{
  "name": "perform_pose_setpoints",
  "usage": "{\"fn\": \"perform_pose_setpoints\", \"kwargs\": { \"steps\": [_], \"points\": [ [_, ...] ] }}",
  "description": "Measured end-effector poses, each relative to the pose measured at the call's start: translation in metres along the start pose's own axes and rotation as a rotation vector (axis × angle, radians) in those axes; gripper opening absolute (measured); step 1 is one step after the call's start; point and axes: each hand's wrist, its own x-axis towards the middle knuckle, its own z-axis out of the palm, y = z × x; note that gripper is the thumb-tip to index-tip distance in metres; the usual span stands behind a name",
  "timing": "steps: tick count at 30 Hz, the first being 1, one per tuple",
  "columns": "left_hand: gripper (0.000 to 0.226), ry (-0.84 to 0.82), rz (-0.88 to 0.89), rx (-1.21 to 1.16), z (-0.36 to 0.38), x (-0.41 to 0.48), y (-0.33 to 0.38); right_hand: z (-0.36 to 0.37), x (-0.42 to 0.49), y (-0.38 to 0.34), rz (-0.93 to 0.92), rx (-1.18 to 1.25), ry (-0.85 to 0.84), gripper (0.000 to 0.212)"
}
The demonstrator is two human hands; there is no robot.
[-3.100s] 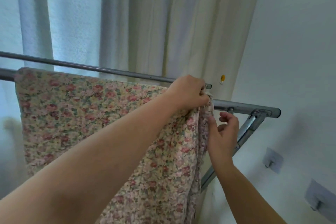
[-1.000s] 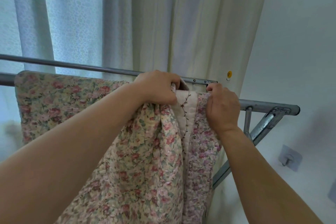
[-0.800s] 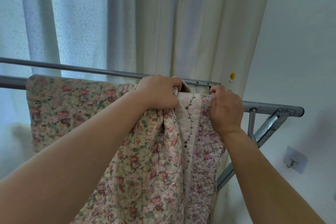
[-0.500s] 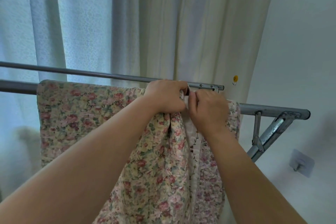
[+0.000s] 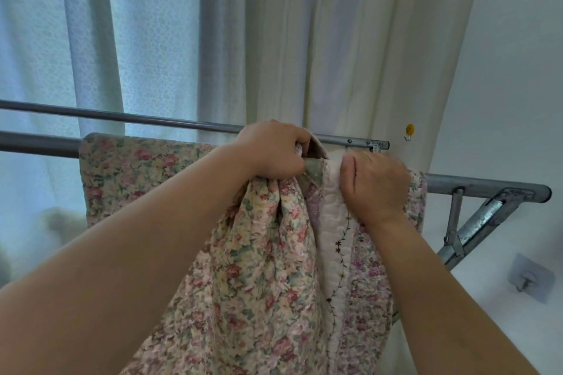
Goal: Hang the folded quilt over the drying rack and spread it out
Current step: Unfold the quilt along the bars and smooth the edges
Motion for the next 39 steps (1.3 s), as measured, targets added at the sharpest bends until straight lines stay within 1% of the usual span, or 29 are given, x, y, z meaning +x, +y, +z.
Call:
{"fn": "perform_pose_setpoints", "kwargs": {
  "steps": [4, 6, 9, 12, 16, 19, 20, 22, 23, 25, 27, 32, 39],
  "points": [
    [0.013, -0.008, -0.089, -0.035, -0.009, -0.005, -0.016, 0.001, 0.000, 0.000, -0.008, 0.004, 0.032, 0.038],
    [0.013, 0.023, -0.121, -0.044, -0.012, -0.009, -0.026, 0.002, -0.001, 0.001, 0.002, 0.002, 0.028, 0.039],
    [0.015, 0.077, -0.145, -0.020, -0.007, -0.015, -0.030, 0.004, -0.001, -0.001, 0.034, -0.005, -0.001, 0.039],
    [0.015, 0.106, -0.146, -0.023, -0.001, -0.017, -0.024, 0.000, -0.001, -0.007, 0.094, -0.007, -0.022, 0.035],
    [0.018, 0.109, -0.149, -0.032, 0.000, -0.020, -0.020, -0.006, 0.009, -0.026, 0.218, 0.006, -0.160, 0.035],
    [0.016, 0.121, -0.153, -0.055, 0.000, -0.021, -0.018, -0.007, 0.027, -0.057, 0.117, 0.018, -0.185, 0.045],
    [0.017, 0.136, -0.154, -0.052, 0.002, -0.021, -0.017, -0.006, 0.033, -0.066, 0.088, 0.022, -0.242, 0.047],
    [0.025, 0.162, -0.161, -0.028, 0.006, -0.020, -0.019, 0.001, 0.036, -0.076, 0.112, 0.023, -0.360, 0.044],
    [0.027, 0.167, -0.166, -0.019, 0.006, -0.020, -0.022, 0.004, 0.034, -0.079, 0.113, 0.019, -0.342, 0.042],
    [0.028, 0.166, -0.155, -0.018, 0.006, -0.019, -0.022, 0.006, 0.029, -0.076, 0.116, -0.008, -0.236, 0.038],
    [0.029, 0.156, -0.139, -0.032, 0.003, -0.021, -0.025, 0.009, 0.026, -0.077, 0.099, -0.018, -0.169, 0.038],
    [0.031, 0.147, -0.129, -0.030, -0.003, -0.025, -0.032, 0.011, 0.024, -0.075, 0.068, -0.019, -0.125, 0.044],
    [0.042, 0.167, -0.231, -0.041, -0.021, -0.036, -0.067, 0.010, 0.022, -0.074, 0.093, 0.019, -0.101, 0.046]
  ]
}}
